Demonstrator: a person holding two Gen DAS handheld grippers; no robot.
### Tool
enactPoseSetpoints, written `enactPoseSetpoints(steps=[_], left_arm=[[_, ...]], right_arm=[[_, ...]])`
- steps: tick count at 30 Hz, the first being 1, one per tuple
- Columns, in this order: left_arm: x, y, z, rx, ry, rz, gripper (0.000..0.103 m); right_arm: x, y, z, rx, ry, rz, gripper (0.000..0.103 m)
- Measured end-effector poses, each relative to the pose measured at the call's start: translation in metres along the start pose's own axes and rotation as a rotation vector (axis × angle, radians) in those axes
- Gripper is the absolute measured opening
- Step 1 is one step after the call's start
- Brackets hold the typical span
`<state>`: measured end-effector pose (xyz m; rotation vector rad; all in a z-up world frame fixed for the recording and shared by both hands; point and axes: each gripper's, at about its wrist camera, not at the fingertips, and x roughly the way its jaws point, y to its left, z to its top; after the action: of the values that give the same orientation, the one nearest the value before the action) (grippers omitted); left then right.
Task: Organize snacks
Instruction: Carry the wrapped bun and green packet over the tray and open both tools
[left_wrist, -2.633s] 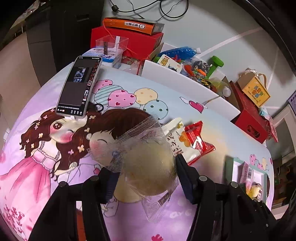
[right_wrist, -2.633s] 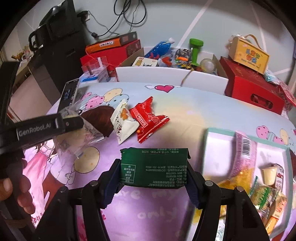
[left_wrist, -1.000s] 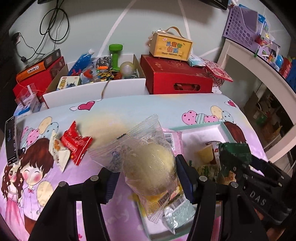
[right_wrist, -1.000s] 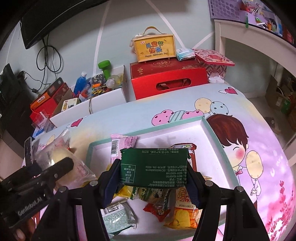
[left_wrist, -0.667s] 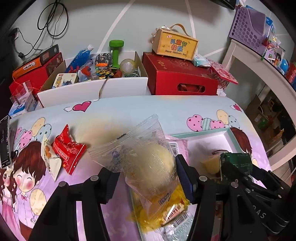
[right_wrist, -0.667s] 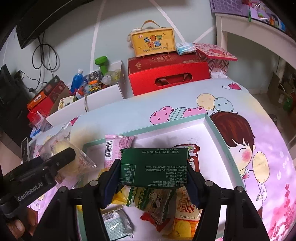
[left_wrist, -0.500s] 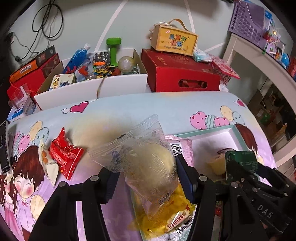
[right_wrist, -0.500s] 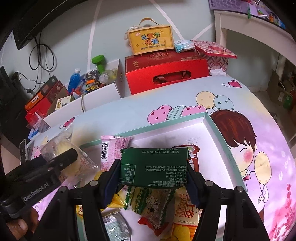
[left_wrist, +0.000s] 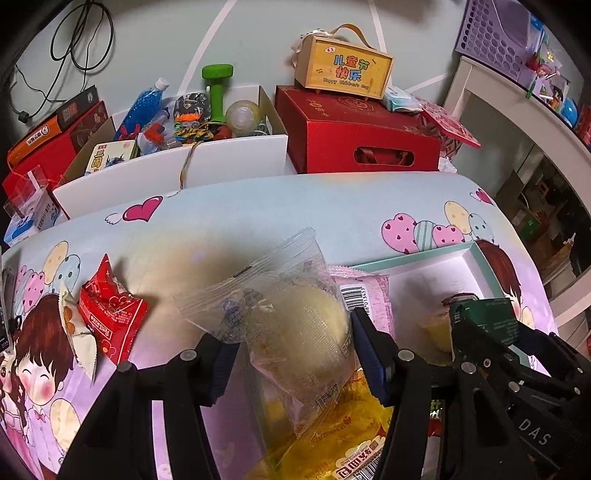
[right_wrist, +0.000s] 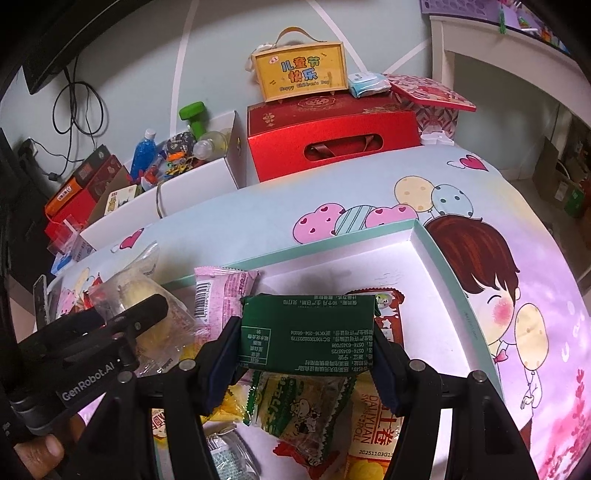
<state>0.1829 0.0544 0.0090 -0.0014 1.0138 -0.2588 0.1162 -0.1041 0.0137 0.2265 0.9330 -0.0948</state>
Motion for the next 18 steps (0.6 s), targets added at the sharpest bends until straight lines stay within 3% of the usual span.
enactPoseSetpoints(steps=[7,10,18], left_arm=[[0.0006,0.0007,0.0006,-0.009,0.012,-0.006,0.063],[0.0008,0.0011,0.0004,-0.007,0.021,0.009,0.074],[-0.0045,-0.0025,0.0001,0.02,0.029,0.044,0.077]], right_arm=[[0.0003,0.0033,-0.0001,-0.011,0.002,-0.006,0.069],[0.0037,0.0039,-0.0006,-0.012,0.015,-0.018,0.069],[0.0095,0.0047,-0.0024,-0.018,0.042,-0.033,0.072]])
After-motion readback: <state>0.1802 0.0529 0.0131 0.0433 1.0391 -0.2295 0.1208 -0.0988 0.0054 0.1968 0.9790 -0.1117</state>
